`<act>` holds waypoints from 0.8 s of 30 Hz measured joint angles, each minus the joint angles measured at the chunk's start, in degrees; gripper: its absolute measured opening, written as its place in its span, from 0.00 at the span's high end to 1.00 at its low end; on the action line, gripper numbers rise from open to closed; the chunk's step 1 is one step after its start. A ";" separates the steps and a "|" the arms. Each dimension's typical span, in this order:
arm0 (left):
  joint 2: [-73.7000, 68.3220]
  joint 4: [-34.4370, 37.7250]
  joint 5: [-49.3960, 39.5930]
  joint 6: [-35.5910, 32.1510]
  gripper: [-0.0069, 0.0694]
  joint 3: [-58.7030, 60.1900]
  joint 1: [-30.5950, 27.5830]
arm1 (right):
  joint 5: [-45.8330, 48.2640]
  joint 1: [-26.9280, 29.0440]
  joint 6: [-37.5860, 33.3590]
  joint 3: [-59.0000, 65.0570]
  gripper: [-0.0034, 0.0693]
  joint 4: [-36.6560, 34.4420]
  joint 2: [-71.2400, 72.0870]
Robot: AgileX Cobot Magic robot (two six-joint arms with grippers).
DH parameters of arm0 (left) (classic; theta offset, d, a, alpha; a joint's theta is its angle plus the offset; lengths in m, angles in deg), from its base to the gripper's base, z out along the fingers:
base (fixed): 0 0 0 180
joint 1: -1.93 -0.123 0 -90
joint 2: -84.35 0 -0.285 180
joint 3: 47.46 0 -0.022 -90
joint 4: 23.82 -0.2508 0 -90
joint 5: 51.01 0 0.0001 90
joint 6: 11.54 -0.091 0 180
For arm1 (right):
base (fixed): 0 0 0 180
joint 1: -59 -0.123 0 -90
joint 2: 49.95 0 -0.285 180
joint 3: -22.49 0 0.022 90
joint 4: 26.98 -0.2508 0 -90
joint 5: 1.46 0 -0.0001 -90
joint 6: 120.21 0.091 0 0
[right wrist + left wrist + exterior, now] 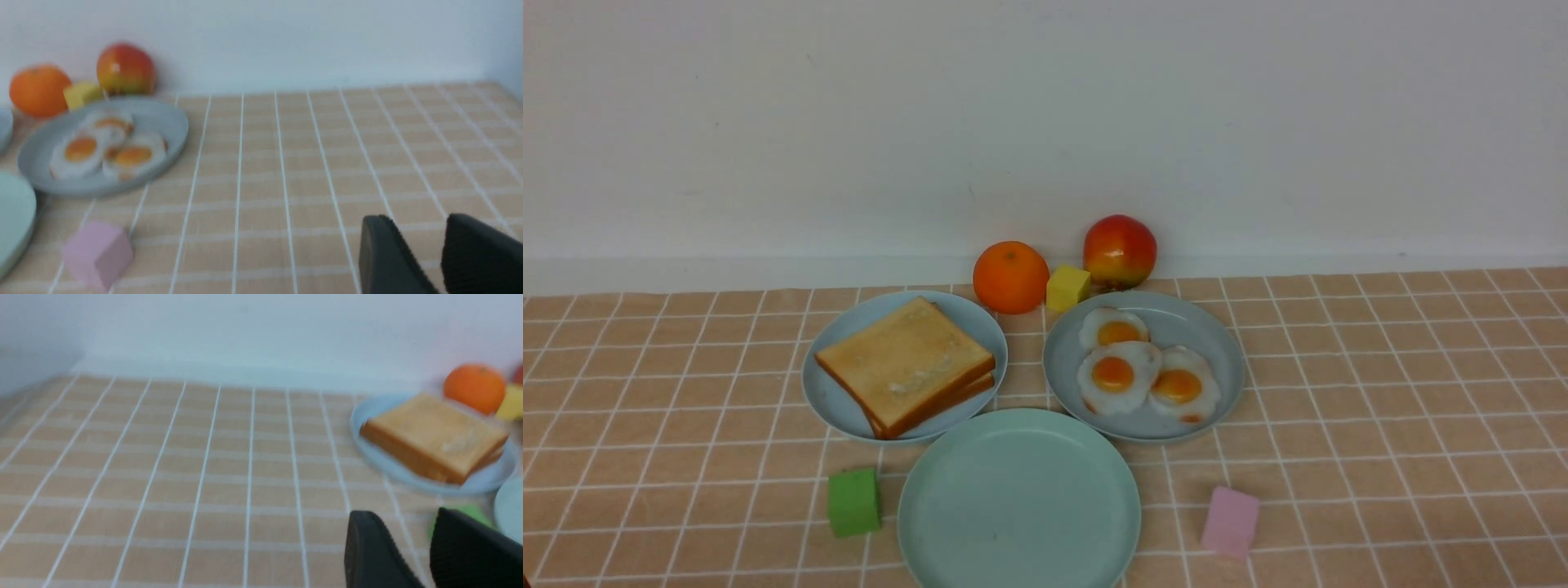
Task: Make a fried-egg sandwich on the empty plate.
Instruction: Use the left arm to grab a slice of bread
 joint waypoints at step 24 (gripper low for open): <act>0.00 8.18 33.89 14.59 0.60 0.00 0.00 | -27.74 0.00 10.48 0.06 0.62 -6.95 0.00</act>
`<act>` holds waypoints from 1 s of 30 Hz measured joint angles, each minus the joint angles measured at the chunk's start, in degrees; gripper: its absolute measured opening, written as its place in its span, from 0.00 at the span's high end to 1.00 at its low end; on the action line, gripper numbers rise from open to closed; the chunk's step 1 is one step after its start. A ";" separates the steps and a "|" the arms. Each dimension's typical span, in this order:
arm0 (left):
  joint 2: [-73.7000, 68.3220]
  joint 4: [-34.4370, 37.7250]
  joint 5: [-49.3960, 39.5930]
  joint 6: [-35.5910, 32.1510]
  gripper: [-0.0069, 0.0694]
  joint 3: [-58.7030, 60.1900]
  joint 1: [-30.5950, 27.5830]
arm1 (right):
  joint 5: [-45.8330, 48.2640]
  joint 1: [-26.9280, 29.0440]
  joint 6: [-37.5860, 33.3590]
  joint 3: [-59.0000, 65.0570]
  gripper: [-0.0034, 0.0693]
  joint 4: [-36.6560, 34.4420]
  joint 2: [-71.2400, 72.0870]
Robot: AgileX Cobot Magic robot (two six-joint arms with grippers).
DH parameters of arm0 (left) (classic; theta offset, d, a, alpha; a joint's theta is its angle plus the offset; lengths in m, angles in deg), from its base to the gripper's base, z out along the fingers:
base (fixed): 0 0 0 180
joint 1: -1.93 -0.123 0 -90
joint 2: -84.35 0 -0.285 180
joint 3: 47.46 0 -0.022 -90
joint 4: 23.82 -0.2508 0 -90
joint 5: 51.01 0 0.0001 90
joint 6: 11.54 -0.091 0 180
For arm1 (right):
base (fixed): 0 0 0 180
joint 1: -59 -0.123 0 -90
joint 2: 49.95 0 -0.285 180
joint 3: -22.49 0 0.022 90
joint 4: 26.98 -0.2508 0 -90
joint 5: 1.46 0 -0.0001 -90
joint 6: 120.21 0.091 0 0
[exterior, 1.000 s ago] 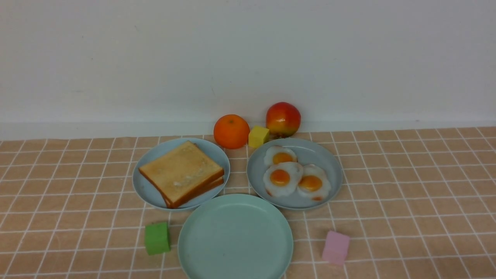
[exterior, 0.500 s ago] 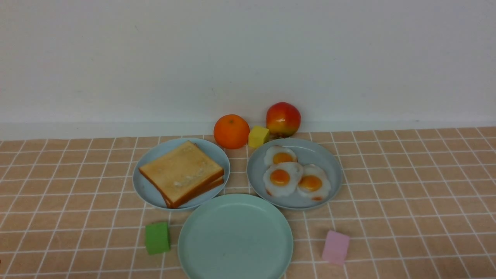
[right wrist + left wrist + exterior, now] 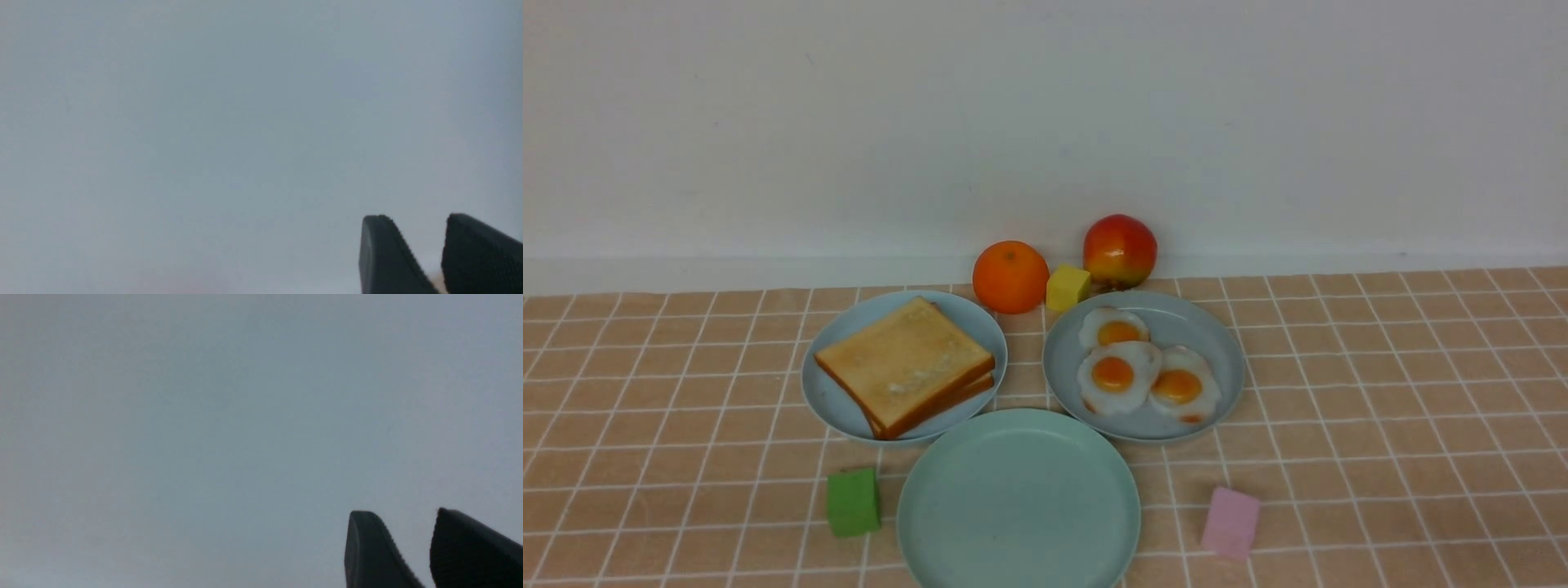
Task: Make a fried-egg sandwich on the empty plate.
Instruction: Use the left arm to grab a slice of bread
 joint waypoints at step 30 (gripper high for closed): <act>-54.03 9.27 -63.81 8.53 0.60 -49.15 0.00 | 51.79 -5.99 4.33 -50.36 0.62 -0.71 -45.69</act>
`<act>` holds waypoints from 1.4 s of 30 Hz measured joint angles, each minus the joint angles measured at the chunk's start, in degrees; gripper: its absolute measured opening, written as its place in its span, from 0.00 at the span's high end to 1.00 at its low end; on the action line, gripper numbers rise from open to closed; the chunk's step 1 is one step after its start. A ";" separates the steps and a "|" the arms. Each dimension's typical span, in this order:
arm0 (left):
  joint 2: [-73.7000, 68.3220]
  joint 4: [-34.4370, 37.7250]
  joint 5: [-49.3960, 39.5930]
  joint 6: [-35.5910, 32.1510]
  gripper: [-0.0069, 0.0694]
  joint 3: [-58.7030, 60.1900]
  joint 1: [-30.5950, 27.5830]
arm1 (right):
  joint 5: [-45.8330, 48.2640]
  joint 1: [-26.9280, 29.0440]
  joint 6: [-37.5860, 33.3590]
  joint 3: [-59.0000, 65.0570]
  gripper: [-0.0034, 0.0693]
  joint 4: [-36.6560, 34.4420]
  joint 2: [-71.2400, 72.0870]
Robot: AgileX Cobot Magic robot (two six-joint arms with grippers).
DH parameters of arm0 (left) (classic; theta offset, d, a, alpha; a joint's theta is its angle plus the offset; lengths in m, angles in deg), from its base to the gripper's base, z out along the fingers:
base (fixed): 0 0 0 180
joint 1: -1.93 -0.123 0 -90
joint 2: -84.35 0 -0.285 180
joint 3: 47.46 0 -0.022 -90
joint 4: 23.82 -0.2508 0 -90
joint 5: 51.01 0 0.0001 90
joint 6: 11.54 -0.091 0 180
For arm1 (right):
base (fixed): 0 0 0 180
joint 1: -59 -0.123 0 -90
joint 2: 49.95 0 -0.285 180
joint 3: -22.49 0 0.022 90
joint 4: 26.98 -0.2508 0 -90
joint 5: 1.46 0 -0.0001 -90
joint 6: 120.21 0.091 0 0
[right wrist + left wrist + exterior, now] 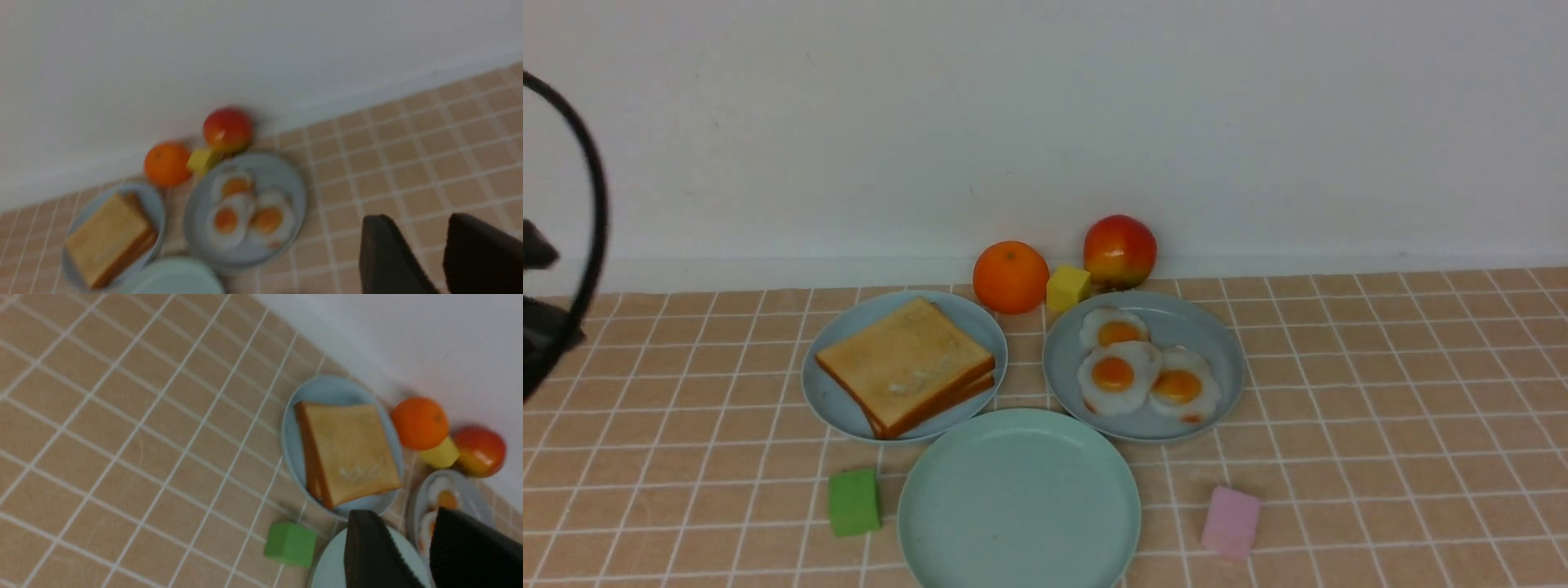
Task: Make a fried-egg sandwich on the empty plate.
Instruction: Use the left arm to grab a slice of bread
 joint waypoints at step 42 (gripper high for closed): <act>-54.61 53.72 17.46 -52.50 0.60 -15.33 0.00 | 15.44 -18.76 -38.66 6.20 0.62 -34.98 -6.08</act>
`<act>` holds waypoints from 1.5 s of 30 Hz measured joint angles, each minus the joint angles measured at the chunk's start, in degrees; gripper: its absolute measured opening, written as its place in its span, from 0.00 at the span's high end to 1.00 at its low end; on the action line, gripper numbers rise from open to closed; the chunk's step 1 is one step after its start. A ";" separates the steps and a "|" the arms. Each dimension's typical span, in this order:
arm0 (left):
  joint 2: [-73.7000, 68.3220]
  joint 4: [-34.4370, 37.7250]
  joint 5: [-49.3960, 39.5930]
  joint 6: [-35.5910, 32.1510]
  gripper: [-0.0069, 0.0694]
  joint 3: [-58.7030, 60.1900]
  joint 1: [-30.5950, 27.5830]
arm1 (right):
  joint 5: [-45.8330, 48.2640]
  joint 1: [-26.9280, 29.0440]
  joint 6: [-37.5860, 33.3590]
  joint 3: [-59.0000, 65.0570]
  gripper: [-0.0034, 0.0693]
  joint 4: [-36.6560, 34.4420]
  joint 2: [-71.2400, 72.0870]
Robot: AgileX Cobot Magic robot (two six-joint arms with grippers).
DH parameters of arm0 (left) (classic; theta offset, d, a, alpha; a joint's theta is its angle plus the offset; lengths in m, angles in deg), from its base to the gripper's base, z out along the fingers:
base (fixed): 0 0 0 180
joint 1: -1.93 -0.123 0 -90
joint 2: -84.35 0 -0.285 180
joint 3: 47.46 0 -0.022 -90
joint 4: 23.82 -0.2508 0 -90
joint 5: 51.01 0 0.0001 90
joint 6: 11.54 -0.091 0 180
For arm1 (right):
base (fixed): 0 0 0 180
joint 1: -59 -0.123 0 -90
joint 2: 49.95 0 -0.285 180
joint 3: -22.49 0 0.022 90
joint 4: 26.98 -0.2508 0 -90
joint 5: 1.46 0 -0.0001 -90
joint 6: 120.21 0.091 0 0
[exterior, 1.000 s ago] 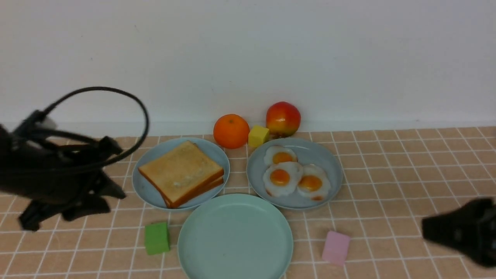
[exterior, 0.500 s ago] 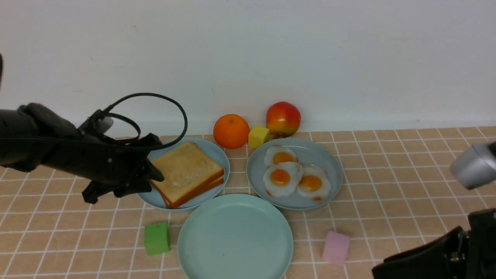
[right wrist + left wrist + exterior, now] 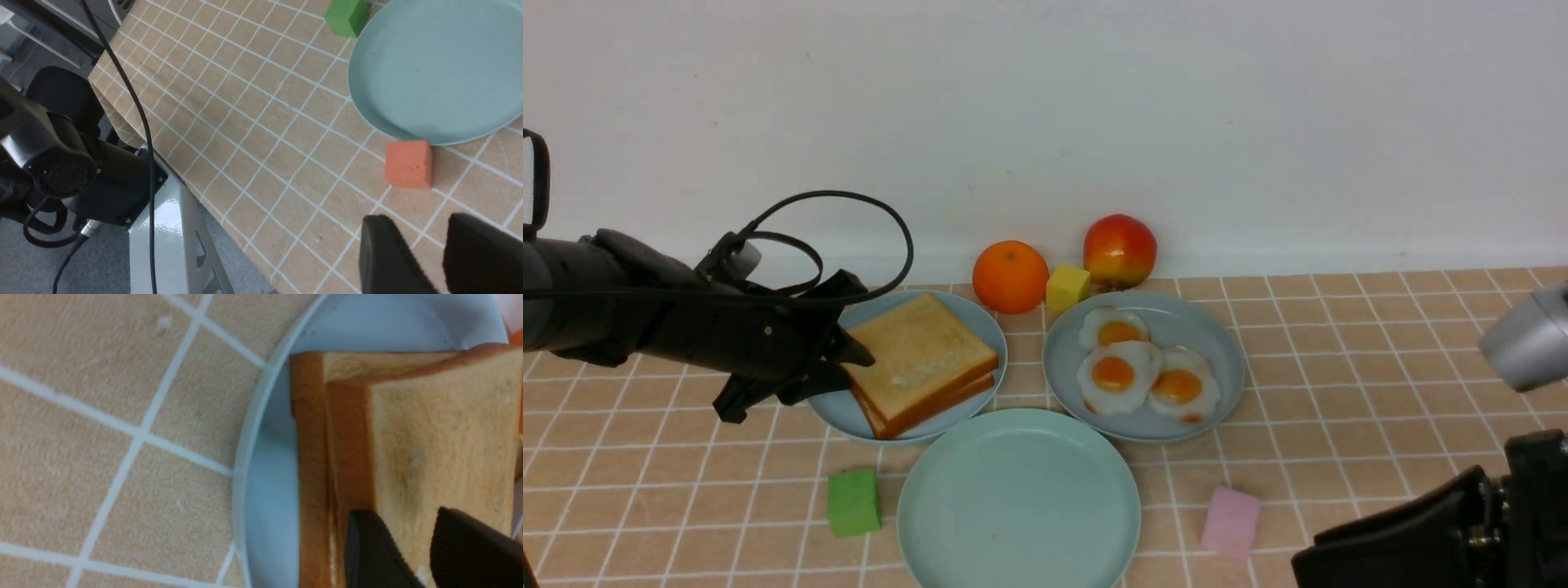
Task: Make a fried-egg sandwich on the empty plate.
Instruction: Use the left arm to grab a slice of bread
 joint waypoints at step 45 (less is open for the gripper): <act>-3.00 0.42 -1.56 -4.58 0.60 -0.18 0.00 | -0.95 0.00 -0.05 0.00 0.62 -0.25 0.00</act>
